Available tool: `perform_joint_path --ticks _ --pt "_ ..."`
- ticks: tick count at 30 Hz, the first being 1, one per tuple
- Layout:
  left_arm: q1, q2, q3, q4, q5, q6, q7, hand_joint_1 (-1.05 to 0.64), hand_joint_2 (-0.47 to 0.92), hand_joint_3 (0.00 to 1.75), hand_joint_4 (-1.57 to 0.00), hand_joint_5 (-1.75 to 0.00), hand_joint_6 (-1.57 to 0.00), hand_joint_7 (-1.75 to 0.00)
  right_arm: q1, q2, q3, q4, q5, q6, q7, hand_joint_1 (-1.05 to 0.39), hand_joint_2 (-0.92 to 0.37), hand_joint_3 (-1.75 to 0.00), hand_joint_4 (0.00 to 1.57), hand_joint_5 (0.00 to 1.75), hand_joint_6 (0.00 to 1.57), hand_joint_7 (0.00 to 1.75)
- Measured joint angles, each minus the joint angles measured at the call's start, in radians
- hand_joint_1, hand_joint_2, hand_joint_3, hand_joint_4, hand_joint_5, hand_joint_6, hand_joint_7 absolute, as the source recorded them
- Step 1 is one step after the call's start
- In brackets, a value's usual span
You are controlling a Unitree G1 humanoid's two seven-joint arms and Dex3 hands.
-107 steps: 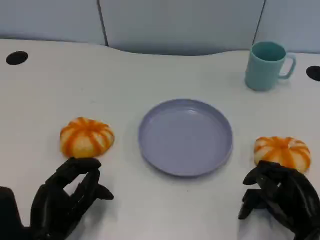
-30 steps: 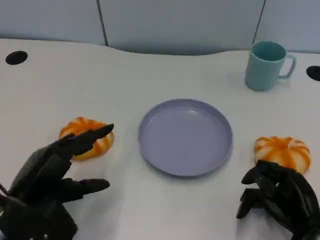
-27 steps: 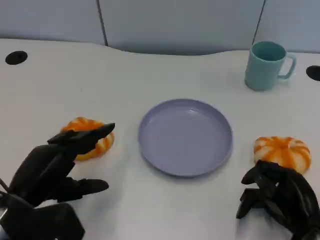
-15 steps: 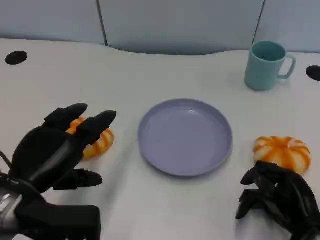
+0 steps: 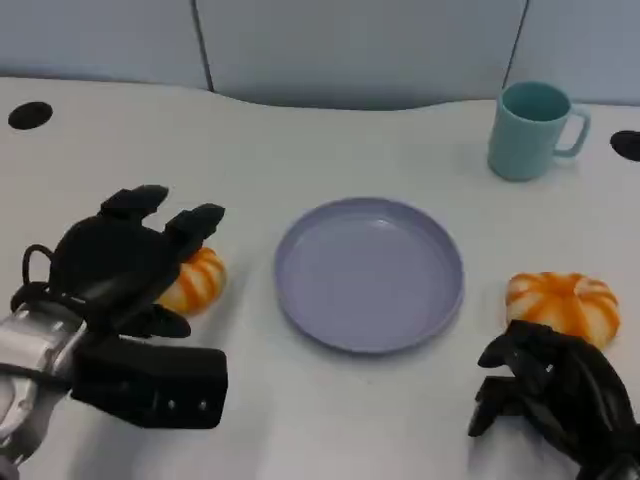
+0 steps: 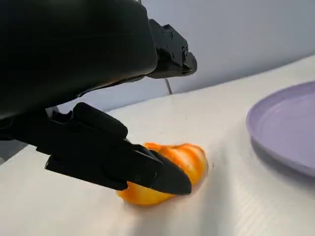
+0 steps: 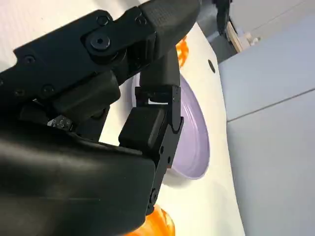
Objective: Grasp the bread from the table and place it into the plate.
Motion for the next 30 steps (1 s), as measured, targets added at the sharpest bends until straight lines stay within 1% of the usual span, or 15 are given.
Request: perform_joint_path --ticks 5,8,12,19,24,30 --pt "-0.126 -0.010 -0.058 0.164 -0.015 0.057 -0.078 -0.67 0.88 0.01 0.00 -0.01 -0.07 0.00 0.006 0.000 0.002 -0.011 -0.001 0.003 -0.005 -0.96 -0.80 0.00 1.39 0.93 1.22 0.87" --pt "-0.199 -0.027 -0.101 0.268 -0.015 0.096 -0.110 -0.69 0.88 0.00 -0.01 -0.01 -0.09 -0.01 0.011 0.001 0.005 -0.024 -0.001 0.006 -0.008 -0.96 -0.80 0.00 1.38 0.94 1.21 0.88" --pt "-0.278 -0.058 -0.156 0.404 -0.015 0.108 -0.103 -0.68 0.86 0.00 -0.02 -0.01 -0.10 -0.01 0.024 0.002 0.008 -0.044 -0.001 0.016 -0.011 -0.96 -0.79 0.00 1.38 0.96 1.21 0.89" --pt "-0.407 -0.132 -0.226 0.669 -0.037 0.114 -0.071 -0.67 0.84 0.00 0.00 0.00 -0.09 0.00 0.037 0.002 0.009 -0.064 0.005 0.030 -0.013 -0.96 -0.79 0.00 1.38 0.95 1.21 0.89" --pt "-0.471 -0.165 -0.271 0.796 -0.047 0.111 -0.037 -0.65 0.81 0.00 0.00 0.00 -0.09 0.00 0.043 0.002 0.010 -0.078 0.005 0.034 -0.012 -0.95 -0.80 0.00 1.38 0.95 1.21 0.89" --pt "-0.489 -0.177 -0.295 0.846 -0.069 0.110 -0.024 -0.64 0.80 0.00 0.00 0.00 -0.09 0.00 0.046 0.002 0.011 -0.080 0.004 0.034 -0.012 -0.95 -0.80 0.00 1.39 0.94 1.21 0.90"
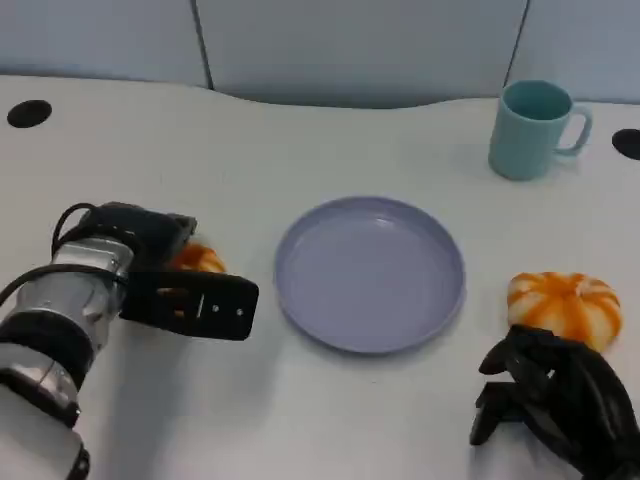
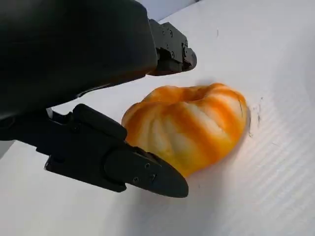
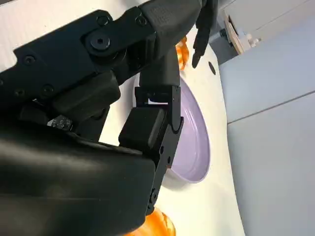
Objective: Grasp the bread from the table and place it into the plate.
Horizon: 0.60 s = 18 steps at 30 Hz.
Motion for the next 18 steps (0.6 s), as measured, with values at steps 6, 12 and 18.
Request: perform_joint_path --ticks 6,12,18 --pt "-0.027 -0.031 -0.020 0.073 -0.021 0.009 0.031 -0.53 0.72 0.00 0.00 0.00 -0.09 0.00 0.004 0.000 -0.001 0.000 0.009 0.000 0.015 -0.95 -0.79 0.00 1.39 0.92 1.19 0.88" --pt "-0.042 -0.056 -0.039 0.104 -0.022 0.019 0.052 -0.46 0.70 0.00 0.00 0.00 -0.09 0.00 0.011 0.000 -0.005 0.000 0.016 0.000 0.020 -0.93 -0.78 0.00 1.39 0.90 1.20 0.86" --pt "-0.042 -0.068 -0.042 0.118 -0.025 0.024 0.070 -0.44 0.69 0.00 0.00 0.00 -0.10 -0.01 0.019 0.000 -0.006 -0.003 0.016 0.000 0.024 -0.92 -0.79 -0.01 1.41 0.88 1.21 0.85"
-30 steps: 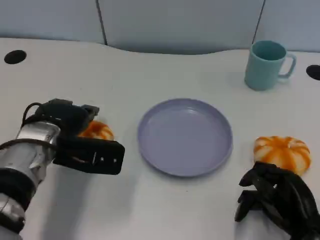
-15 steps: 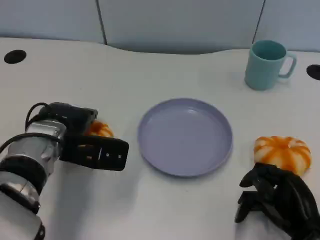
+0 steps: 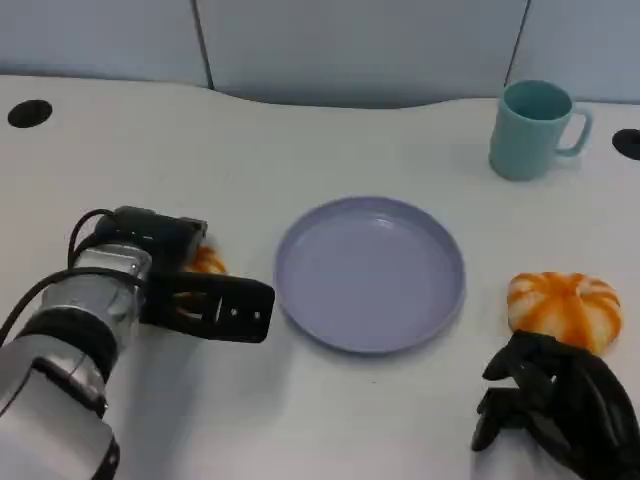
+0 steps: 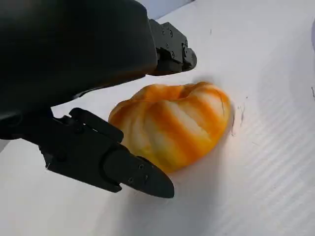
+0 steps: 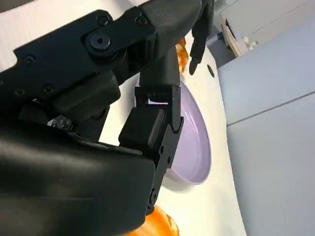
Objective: Grasp the bread from the table and place it into the plate.
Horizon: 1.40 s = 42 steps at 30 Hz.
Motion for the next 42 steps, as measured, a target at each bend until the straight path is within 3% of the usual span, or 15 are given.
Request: perform_joint_path --ticks 12,27,31,35,37,40,41,42 --pt "-0.019 -0.012 -0.023 0.029 -0.018 0.019 -0.075 -0.49 0.76 0.02 0.00 0.00 -0.11 -0.01 0.013 0.000 0.000 -0.017 0.006 0.006 0.000 -0.94 -0.77 0.00 1.39 0.90 1.21 0.86" --pt "-0.020 -0.016 -0.041 0.043 -0.032 0.023 -0.064 -0.45 0.79 0.01 -0.04 -0.02 -0.13 -0.01 0.056 -0.010 -0.001 -0.066 0.024 0.031 0.004 -0.93 -0.77 0.00 1.40 0.90 1.20 0.87" --pt "-0.012 -0.028 -0.053 0.044 -0.030 0.032 0.011 -0.36 0.79 0.01 -0.17 -0.07 -0.24 -0.04 0.059 -0.023 -0.010 -0.077 0.039 0.042 0.007 -0.94 -0.76 0.00 1.41 0.89 1.22 0.86" --pt "0.005 -0.038 -0.056 0.044 -0.030 0.040 0.115 -0.21 0.86 0.01 -0.42 -0.08 -0.49 -0.03 0.071 -0.028 -0.016 -0.093 0.044 0.054 0.014 -0.94 -0.77 0.00 1.41 0.88 1.23 0.86" --pt "0.019 -0.038 -0.055 0.044 -0.031 0.031 0.166 -0.21 0.90 0.02 -0.51 -0.08 -0.56 -0.03 0.082 -0.030 -0.016 -0.101 0.043 0.059 0.014 -0.94 -0.77 0.00 1.41 0.89 1.23 0.86" --pt "0.032 -0.037 -0.053 0.044 -0.034 0.015 0.205 -0.26 0.92 0.13 -0.79 -0.19 -0.76 -0.08 0.092 -0.031 -0.016 -0.116 0.042 0.072 0.011 -0.93 -0.77 0.00 1.40 0.90 1.22 0.88" --pt "0.035 -0.037 -0.049 0.044 -0.038 0.007 0.213 -0.27 0.92 0.15 -0.83 -0.39 -0.84 -0.06 0.092 -0.031 -0.016 -0.119 0.042 0.072 0.009 -0.93 -0.77 0.00 1.40 0.91 1.21 0.89" --pt "0.037 -0.036 -0.046 0.044 -0.040 0.002 0.218 -0.29 0.92 0.14 -0.79 -0.79 -0.93 -0.04 0.092 -0.031 -0.016 -0.120 0.042 0.072 0.007 -0.93 -0.77 0.00 1.40 0.91 1.21 0.90"
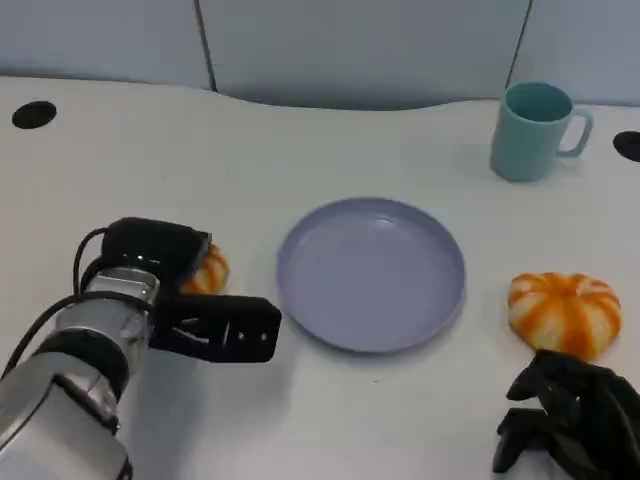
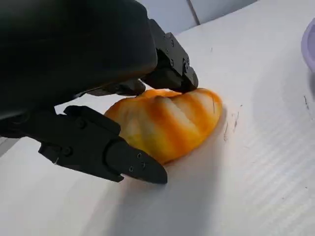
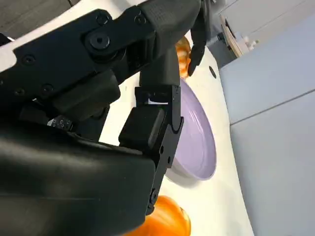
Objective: Grasp the bread from the table and place it into the plate.
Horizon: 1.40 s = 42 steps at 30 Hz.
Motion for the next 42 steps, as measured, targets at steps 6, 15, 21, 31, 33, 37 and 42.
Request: perform_joint_path --ticks 6,15,21,31,33,37,42 --pt "-0.014 0.005 -0.003 -0.001 0.002 -0.004 0.001 -0.39 0.92 0.29 -0.66 -1.21 -1.03 -0.01 -0.001 0.001 0.001 0.000 -0.006 -0.001 -0.004 -0.95 -0.78 0.00 1.40 0.92 1.21 0.91" --pt "0.006 0.028 0.005 -0.004 0.000 -0.072 0.060 -0.32 0.92 0.36 -0.61 -1.50 -1.05 -0.04 -0.023 0.002 0.003 0.023 -0.008 -0.010 -0.001 -0.92 -0.78 -0.01 1.40 0.90 1.23 0.83" --pt "0.008 0.042 0.027 -0.008 -0.026 -0.102 0.066 -0.26 0.92 0.30 -0.70 -1.74 -0.76 -1.04 -0.044 0.005 0.005 0.049 -0.009 -0.020 0.001 -0.93 -0.78 -0.01 1.42 0.89 1.24 0.82" --pt "0.015 0.113 0.017 -0.022 -0.012 -0.229 0.199 -0.20 0.92 0.24 -0.78 -1.75 -0.62 -1.57 -0.069 0.023 0.013 0.091 -0.026 -0.051 -0.001 -0.93 -0.79 -0.01 1.39 0.90 1.20 0.86" --pt "0.014 0.128 0.010 -0.024 0.000 -0.243 0.227 -0.20 0.92 0.28 -0.78 -1.75 -0.57 -1.68 -0.076 0.026 0.016 0.093 -0.027 -0.052 -0.002 -0.93 -0.79 0.00 1.38 0.92 1.19 0.88" --pt "0.009 0.139 0.009 -0.030 0.003 -0.266 0.228 -0.20 0.92 0.30 -0.80 -1.75 -0.58 -1.69 -0.094 0.029 0.017 0.118 -0.028 -0.058 -0.003 -0.94 -0.78 0.00 1.38 0.92 1.19 0.88" --pt "-0.003 0.145 0.011 -0.047 0.003 -0.300 0.246 -0.17 0.90 0.26 -0.87 -1.75 -0.67 -1.60 -0.118 0.029 0.017 0.149 -0.031 -0.063 -0.007 -0.94 -0.78 0.00 1.40 0.91 1.20 0.87"
